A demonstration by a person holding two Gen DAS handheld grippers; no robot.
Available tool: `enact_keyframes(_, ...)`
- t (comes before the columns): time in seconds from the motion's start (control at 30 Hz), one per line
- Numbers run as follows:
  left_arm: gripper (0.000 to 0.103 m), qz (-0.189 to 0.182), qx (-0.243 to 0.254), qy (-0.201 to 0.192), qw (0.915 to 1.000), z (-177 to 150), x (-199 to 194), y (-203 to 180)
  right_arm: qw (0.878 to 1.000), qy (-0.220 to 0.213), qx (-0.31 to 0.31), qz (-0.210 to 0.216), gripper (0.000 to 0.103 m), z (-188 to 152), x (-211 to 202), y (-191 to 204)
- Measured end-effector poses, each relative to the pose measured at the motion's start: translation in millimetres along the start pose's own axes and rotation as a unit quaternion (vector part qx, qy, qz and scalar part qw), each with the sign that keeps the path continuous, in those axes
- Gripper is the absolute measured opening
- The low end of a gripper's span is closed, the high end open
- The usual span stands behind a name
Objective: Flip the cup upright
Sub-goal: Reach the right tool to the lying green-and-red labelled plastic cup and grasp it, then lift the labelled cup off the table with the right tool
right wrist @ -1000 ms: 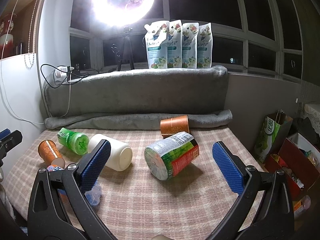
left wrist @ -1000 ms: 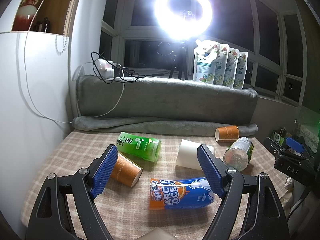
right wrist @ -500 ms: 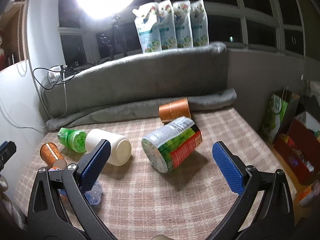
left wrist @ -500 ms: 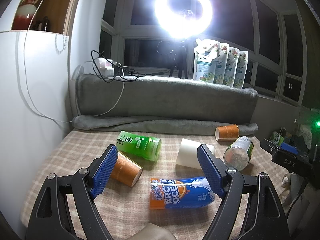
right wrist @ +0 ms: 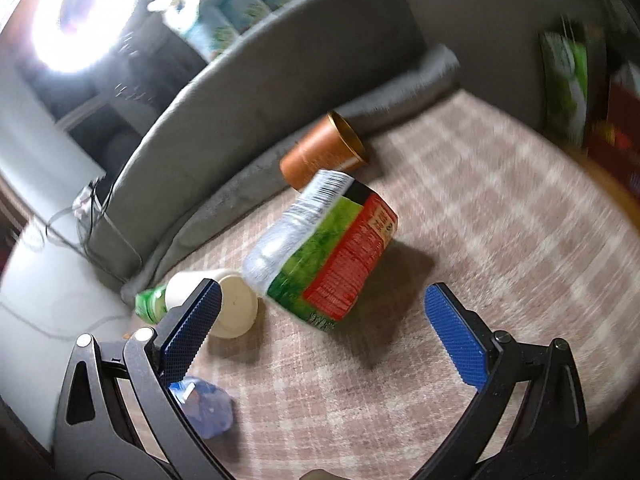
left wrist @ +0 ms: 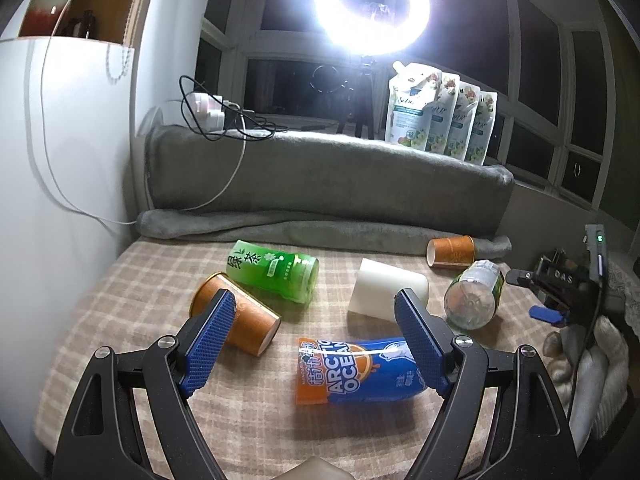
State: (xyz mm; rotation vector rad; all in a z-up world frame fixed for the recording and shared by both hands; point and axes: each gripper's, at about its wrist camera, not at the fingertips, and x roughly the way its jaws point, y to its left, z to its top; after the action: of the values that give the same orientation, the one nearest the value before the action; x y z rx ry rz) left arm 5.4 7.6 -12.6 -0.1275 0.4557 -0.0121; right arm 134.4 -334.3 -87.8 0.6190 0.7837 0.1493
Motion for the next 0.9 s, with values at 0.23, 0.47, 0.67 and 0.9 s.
enact_keyframes(0.23,0.082,0.002,-0.003,0.004,1.0,-1,2,2,0.994,0.044,0.089,0.043,0.103,19,32,-18)
enact_keyframes(0.47,0.082,0.003,-0.004,0.006,1.0,0,3,4,0.982,0.091,0.151,0.071,0.103,30,70,-23)
enact_keyframes(0.67,0.082,0.001,-0.009,0.01,0.9999,0,4,7,0.974,0.124,0.169,0.083,0.095,27,87,-25)
enact_keyframes(0.9,0.082,-0.003,-0.014,0.02,0.9997,-2,8,10,0.972,0.14,0.165,0.096,0.092,25,93,-22)
